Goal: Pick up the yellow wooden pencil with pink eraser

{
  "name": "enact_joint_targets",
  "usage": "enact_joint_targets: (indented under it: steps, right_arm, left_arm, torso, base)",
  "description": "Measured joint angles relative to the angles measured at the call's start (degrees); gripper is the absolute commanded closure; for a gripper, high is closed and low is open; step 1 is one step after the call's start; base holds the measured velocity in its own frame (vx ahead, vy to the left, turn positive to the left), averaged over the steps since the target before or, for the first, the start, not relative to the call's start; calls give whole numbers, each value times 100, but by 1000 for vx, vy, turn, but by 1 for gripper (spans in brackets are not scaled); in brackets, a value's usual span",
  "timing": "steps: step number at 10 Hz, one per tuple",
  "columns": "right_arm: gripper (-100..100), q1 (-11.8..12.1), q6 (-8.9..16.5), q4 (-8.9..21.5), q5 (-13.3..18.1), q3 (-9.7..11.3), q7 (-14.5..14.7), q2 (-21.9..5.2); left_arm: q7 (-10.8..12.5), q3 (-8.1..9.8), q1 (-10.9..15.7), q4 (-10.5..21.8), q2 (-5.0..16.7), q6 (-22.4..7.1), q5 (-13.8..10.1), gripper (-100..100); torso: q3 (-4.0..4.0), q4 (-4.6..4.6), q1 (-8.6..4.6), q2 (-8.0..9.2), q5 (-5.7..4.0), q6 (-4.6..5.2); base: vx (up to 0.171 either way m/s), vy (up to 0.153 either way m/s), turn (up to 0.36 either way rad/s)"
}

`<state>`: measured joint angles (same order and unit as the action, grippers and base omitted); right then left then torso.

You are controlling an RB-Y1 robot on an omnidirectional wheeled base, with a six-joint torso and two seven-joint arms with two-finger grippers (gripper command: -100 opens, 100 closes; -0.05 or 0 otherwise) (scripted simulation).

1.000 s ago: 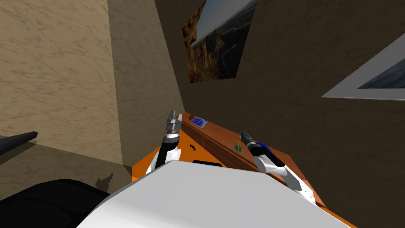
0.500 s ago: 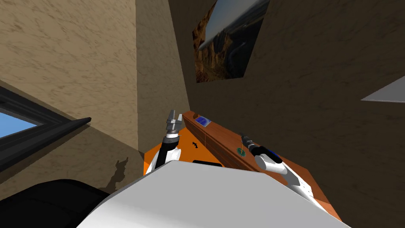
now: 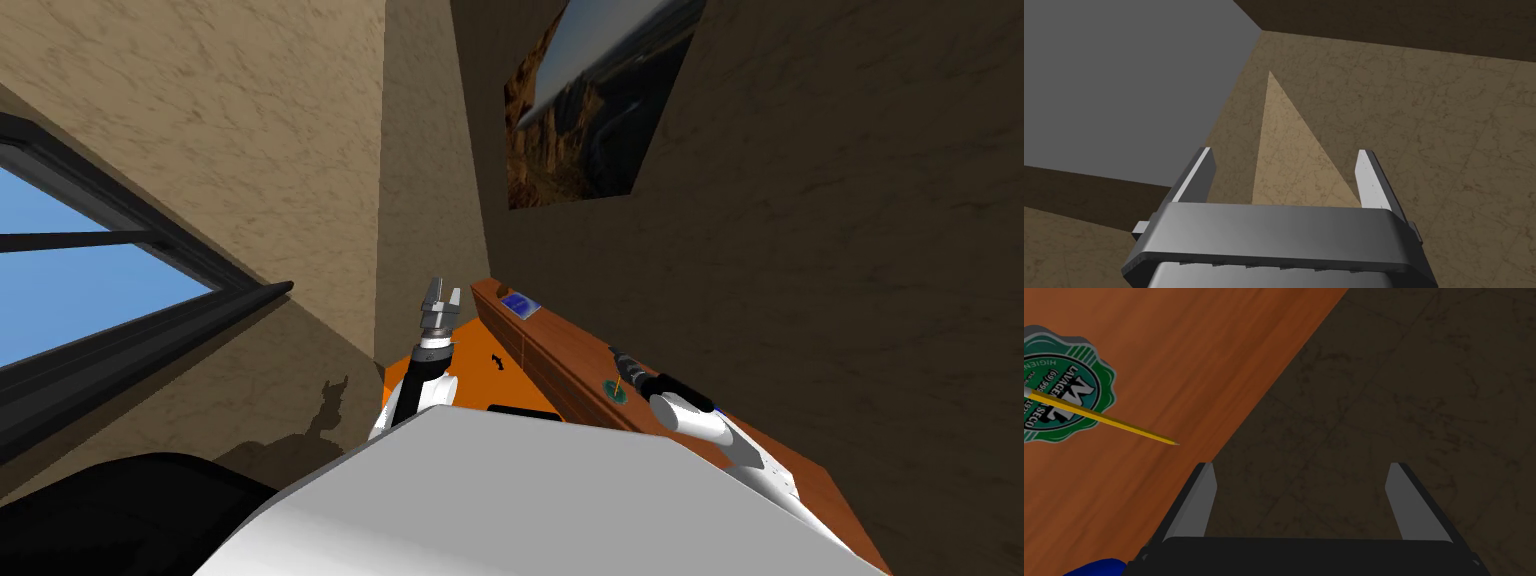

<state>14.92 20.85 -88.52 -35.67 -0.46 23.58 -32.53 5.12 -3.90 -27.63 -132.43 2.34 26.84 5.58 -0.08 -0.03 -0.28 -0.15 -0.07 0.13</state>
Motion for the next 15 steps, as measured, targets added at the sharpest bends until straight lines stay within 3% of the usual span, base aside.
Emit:
enact_joint_targets:
  steps: [3, 8, 15]
  right_arm:
    - [-100, -136, 266, 531, -267, 80, 280, -117]
    - [-100, -377, 930, 1235, -610, 112, 646, -304]
    - [-100, -683, 1498, 2328, -1073, 247, 1141, -461]
  left_arm:
    - [0, 0, 2, 0, 0, 0, 0, 0]
    - [0, 0, 0, 0, 0, 0, 0, 0]
    - [0, 1, -1, 0, 1, 0, 0, 0]
  torso:
    - [2, 1, -17, 4, -2, -9]
    - [2, 1, -9, 3, -1, 1]
    - [0, 0, -14, -1, -3, 3]
  base:
    - [-40, -76, 246]
    - [-40, -58, 186]
    - [-41, -66, 244]
